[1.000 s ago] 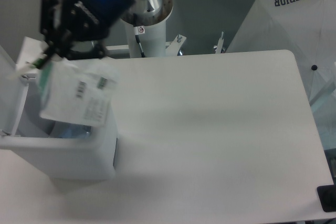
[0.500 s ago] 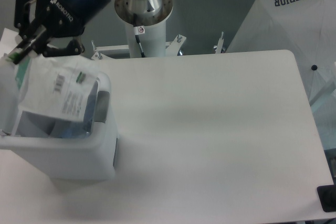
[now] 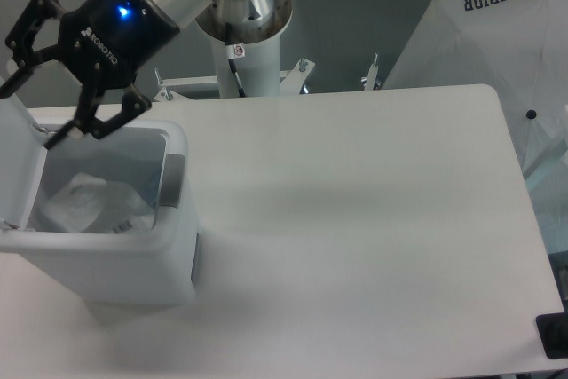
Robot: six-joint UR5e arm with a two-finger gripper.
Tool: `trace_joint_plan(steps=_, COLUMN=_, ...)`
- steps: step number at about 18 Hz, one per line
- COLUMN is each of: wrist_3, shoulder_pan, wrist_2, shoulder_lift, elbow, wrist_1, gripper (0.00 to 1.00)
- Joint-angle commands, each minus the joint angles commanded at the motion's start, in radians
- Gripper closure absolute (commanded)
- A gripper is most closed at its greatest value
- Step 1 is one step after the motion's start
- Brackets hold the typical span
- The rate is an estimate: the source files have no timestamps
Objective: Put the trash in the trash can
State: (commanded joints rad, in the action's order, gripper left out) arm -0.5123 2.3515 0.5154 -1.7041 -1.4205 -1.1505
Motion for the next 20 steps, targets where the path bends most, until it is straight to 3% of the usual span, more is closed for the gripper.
trace_joint_plan(steps=3, wrist_3=-0.005, shoulder_pan=0.057, wrist_2=0.002, shoulder_lift=-0.035, elbow=0.002, wrist_1=0.023, gripper=0.01)
trace_joint_plan(steps=5, wrist_3=-0.003, shoulder_pan=0.104, wrist_2=0.002, shoulder_lift=-0.061, elbow=-0.002, wrist_1=0.069, gripper=0.01)
trace_joint_plan(steps=12, wrist_3=-0.009, shoulder_pan=0.259, wrist_2=0.005, shoulder_lift=-0.189, elbow=0.003, wrist_1=0.136, gripper=0.00)
trace_joint_plan(steps=17, wrist_3=-0.092, shoulder_pan=0.338, wrist_2=0.017, shoulder_lift=-0.239, elbow=0.003, wrist_1=0.143, gripper=0.00)
trace_joint_plan(steps=20, wrist_3=-0.164, shoulder_pan=0.356, wrist_2=0.139, shoulder_lift=-0.262, elbow=0.009, wrist_1=0.144, gripper=0.00)
